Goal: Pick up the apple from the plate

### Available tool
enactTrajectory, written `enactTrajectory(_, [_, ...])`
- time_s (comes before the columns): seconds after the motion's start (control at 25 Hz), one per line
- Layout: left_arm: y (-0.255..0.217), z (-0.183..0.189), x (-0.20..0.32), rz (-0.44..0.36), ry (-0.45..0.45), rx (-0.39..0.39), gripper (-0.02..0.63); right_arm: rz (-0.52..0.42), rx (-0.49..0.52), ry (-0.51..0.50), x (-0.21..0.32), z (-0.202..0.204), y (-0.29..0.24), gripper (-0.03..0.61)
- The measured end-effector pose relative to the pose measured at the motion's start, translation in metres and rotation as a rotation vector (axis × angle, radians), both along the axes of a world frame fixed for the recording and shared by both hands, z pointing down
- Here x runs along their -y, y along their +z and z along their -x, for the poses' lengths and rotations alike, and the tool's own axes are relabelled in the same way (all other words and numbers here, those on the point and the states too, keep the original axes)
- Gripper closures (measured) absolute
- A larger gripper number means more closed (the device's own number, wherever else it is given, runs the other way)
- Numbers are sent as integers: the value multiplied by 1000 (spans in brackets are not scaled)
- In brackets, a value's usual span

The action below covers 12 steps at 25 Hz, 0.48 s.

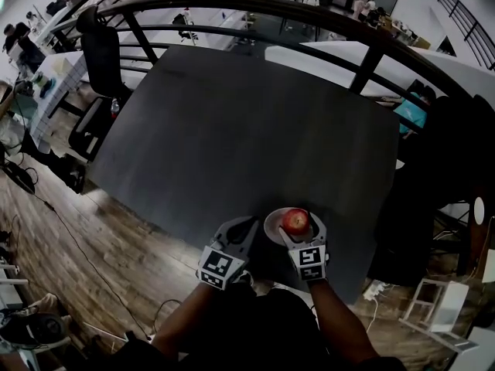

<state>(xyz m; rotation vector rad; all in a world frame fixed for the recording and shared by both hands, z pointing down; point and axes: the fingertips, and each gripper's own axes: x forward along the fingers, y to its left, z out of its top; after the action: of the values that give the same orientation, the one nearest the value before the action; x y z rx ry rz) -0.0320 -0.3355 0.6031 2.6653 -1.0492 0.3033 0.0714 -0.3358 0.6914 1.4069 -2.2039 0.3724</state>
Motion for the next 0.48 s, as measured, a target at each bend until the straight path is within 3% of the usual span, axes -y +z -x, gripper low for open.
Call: enactTrajectory(0.48, [-15, -1, 1, -33, 1, -12, 591, -96, 14, -7, -2, 1, -47, 190])
